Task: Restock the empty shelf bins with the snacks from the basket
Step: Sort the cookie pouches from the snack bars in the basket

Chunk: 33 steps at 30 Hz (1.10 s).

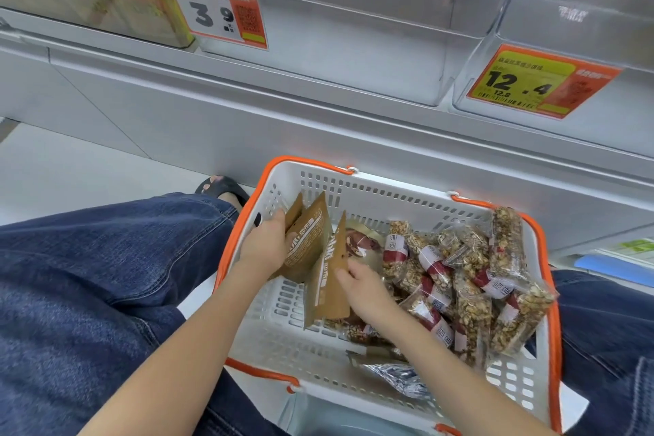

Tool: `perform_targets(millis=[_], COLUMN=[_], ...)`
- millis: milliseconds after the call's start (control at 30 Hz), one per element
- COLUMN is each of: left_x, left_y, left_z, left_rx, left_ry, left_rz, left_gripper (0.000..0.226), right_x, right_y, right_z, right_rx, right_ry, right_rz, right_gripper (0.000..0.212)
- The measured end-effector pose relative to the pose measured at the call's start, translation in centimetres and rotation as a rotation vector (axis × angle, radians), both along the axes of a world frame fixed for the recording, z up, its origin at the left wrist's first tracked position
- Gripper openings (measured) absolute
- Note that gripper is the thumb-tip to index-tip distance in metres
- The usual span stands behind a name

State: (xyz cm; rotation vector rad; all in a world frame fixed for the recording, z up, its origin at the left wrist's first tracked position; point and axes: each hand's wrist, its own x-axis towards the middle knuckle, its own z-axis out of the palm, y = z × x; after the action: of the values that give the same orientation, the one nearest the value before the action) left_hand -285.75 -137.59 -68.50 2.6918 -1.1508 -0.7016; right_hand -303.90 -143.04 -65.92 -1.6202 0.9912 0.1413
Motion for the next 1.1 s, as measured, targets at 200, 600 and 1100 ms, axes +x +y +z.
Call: perform_targets(millis=[200,600,1100], left_x=[0.5,-2.4,-1.6], left_y=[2.3,2.6,2.8], left_z=[1.5,3.2,2.1], left_rx=[0.023,0.214,0.430], left_ry=[0.127,-0.099,-0.347], left_rz=[0.050,-0.081,-0.203], left_gripper=[0.044,0.033,0.053], right_x=[2.6,4.1,-0.7], right_y=[4.7,4.1,-1.7], right_z=[-3.6,-4.0,-11.3], right_rx=[0.123,0.272,-0.810], right_ry=[0.043,-0.016,0.593], right_rz=[0.263,0.319,1.311], right_gripper=[0.024,0.035,0.093])
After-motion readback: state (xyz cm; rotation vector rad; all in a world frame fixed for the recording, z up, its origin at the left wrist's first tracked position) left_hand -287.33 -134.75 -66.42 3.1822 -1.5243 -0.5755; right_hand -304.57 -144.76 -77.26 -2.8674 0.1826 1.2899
